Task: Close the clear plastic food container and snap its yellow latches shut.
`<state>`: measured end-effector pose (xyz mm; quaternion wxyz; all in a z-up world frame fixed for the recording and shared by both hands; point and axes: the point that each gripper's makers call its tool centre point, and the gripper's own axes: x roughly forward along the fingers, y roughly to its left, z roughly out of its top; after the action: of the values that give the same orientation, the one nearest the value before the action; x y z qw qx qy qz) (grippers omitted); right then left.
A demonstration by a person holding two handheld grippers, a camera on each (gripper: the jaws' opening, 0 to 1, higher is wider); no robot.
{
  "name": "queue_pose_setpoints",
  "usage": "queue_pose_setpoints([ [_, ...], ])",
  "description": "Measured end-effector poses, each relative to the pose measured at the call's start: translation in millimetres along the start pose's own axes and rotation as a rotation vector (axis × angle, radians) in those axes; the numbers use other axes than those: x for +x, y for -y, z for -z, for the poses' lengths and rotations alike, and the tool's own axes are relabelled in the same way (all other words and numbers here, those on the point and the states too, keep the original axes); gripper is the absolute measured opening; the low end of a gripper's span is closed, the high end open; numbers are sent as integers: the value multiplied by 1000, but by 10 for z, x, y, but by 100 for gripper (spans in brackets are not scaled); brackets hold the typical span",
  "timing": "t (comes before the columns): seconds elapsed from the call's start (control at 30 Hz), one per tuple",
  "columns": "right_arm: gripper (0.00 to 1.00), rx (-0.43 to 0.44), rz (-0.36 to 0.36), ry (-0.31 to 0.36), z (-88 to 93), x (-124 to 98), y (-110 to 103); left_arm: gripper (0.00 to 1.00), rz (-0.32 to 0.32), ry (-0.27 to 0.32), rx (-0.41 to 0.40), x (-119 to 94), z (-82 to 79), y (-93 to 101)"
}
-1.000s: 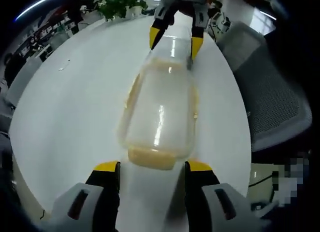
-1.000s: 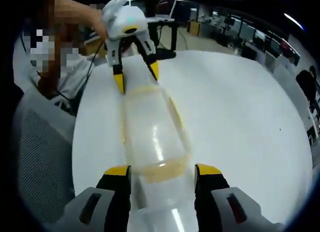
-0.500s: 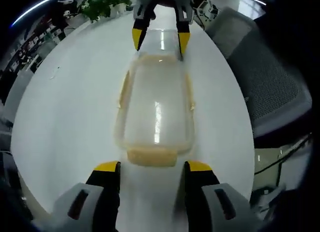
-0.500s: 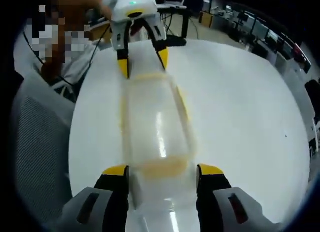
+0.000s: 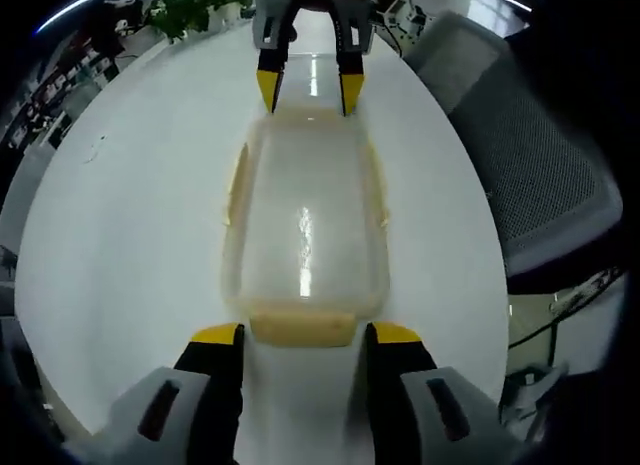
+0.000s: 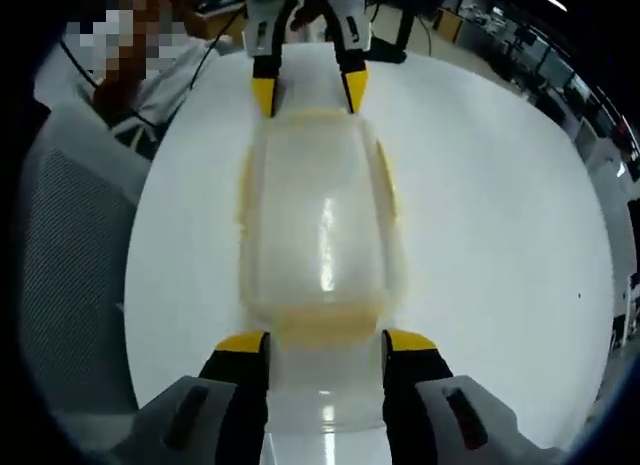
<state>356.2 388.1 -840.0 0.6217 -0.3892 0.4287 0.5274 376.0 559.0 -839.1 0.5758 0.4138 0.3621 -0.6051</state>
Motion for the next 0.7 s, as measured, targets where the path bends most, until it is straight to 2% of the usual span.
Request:
queue_pose_setpoints([
  [0.1, 42, -19, -4, -18, 19, 48, 6, 46, 16, 3, -8, 9, -8, 15],
  [0.17, 40, 14, -23, -9, -3, 42, 19, 39, 25, 6, -2, 7, -12, 21],
  [0.7, 38, 31, -21, -26, 2, 43, 21, 38, 15, 20, -23, 18, -10, 6],
])
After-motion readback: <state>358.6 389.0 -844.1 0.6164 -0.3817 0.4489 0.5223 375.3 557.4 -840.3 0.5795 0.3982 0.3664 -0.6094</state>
